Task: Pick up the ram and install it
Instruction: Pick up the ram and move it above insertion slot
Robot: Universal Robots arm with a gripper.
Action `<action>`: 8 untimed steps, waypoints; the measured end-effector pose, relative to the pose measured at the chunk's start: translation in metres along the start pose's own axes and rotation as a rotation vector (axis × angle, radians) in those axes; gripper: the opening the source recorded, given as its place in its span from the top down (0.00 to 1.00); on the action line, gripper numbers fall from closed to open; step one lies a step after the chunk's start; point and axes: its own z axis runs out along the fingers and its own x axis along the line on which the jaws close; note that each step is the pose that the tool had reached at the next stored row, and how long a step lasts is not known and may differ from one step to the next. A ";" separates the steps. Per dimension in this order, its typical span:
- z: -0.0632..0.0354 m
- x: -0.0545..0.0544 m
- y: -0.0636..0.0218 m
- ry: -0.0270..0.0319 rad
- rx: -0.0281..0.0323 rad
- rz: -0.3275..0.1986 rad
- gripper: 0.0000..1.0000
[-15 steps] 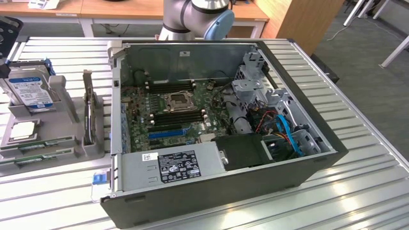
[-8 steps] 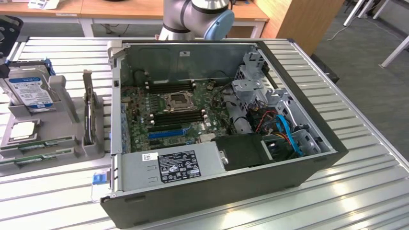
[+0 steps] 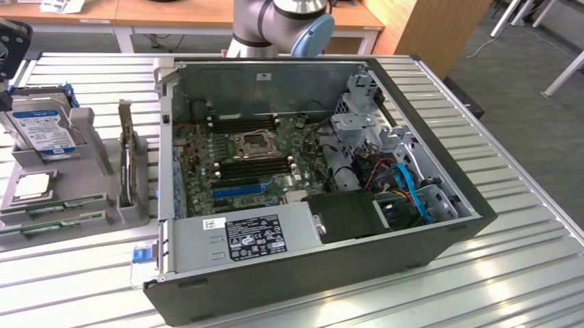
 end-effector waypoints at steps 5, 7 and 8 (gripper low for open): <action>0.0001 0.000 0.0000 0.0029 -0.0013 -0.067 0.90; 0.0001 0.000 0.0000 0.0042 -0.0019 -0.094 0.90; 0.0001 0.000 0.0000 0.0049 -0.0022 -0.107 0.90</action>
